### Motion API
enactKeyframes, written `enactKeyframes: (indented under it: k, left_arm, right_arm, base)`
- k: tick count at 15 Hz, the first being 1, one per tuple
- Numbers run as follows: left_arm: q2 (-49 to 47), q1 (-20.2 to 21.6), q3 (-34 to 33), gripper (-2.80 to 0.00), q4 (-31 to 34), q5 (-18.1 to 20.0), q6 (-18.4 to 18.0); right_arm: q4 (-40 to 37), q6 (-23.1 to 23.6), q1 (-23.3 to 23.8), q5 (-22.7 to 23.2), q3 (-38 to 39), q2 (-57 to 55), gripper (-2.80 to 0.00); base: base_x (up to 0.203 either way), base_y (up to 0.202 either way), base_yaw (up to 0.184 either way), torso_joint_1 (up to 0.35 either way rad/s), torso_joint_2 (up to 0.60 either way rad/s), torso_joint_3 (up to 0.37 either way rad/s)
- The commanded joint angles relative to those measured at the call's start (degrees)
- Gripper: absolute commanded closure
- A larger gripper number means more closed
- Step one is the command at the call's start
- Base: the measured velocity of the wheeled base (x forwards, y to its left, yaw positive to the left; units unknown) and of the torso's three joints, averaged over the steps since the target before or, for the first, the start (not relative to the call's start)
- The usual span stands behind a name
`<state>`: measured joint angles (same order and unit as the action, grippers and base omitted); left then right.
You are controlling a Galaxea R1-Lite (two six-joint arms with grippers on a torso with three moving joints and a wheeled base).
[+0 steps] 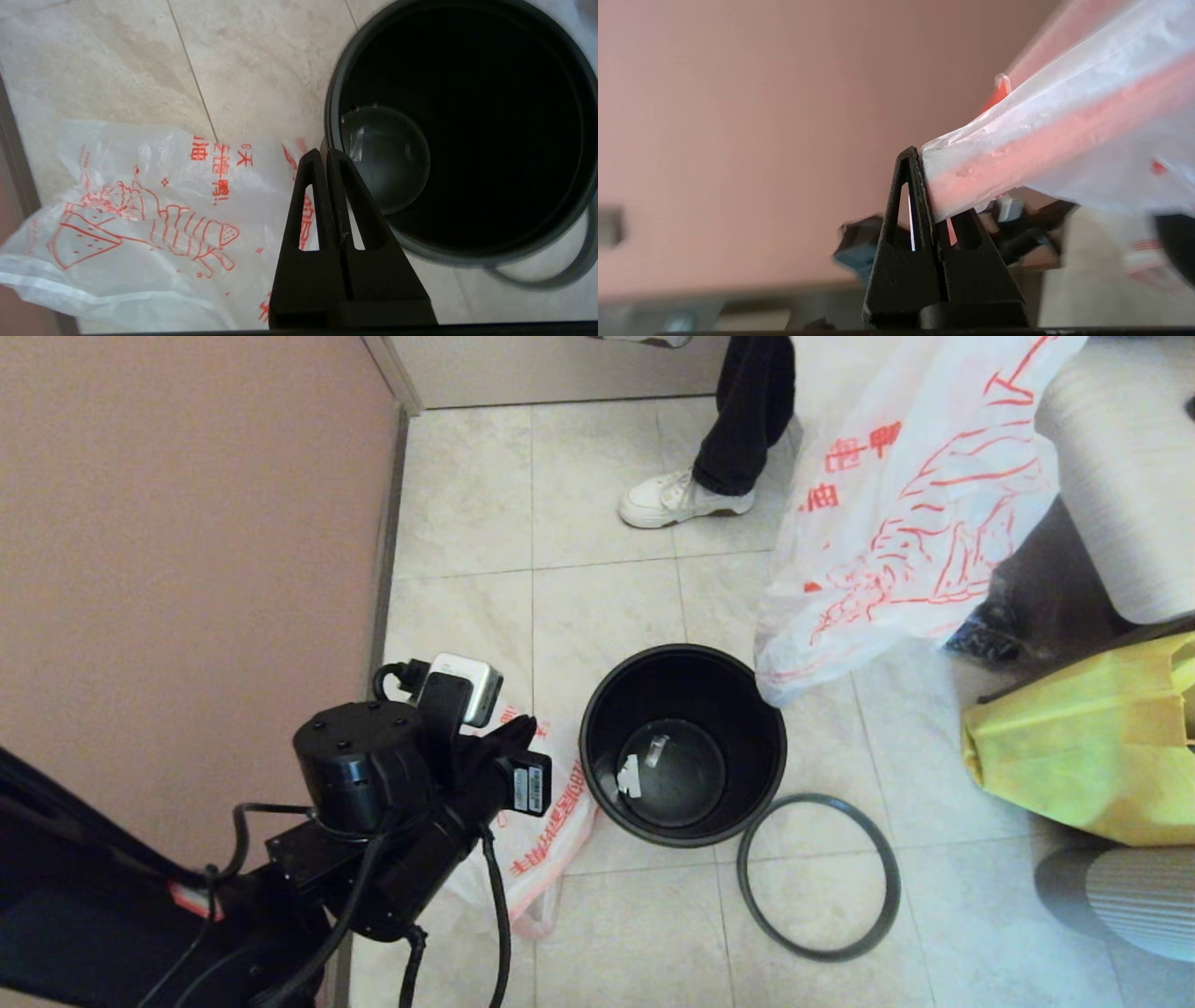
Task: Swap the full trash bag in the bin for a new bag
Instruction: Place the trash bag on the floor
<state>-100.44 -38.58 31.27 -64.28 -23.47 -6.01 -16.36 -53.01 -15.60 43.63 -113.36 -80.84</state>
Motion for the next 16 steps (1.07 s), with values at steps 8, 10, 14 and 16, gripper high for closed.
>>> enactKeyframes:
  k: [8, 10, 14, 16]
  left_arm:
    - [-0.2, 0.07, -1.92, 0.0, -4.71, -0.19, -3.39]
    - [-0.37, -0.09, -2.36, 0.0, -4.79, -0.08, -3.65]
    - [-1.07, -0.43, -2.36, 0.0, -5.33, -0.08, -3.85]
    - [-0.9, -0.44, -2.27, 0.0, -5.42, -0.08, -3.83]
  right_arm:
    - [-9.33, 16.3, 19.36, -0.38, 8.26, -2.59, 0.0]
    - [-9.19, 18.96, 21.37, -0.42, 9.9, -5.95, 0.0]
    - [-7.07, 25.28, 23.87, -1.28, 16.54, -11.66, 0.0]
    - [-2.23, 27.11, 24.31, -2.32, 18.58, -16.0, 0.0]
  base:
    - [0.0, 0.0, 0.0, 0.0, 0.0, 0.0]
    - [0.0, 0.0, 0.0, 0.0, 0.0, 0.0]
    - [0.0, 0.0, 0.0, 0.0, 0.0, 0.0]
    - [0.0, 0.0, 0.0, 0.0, 0.0, 0.0]
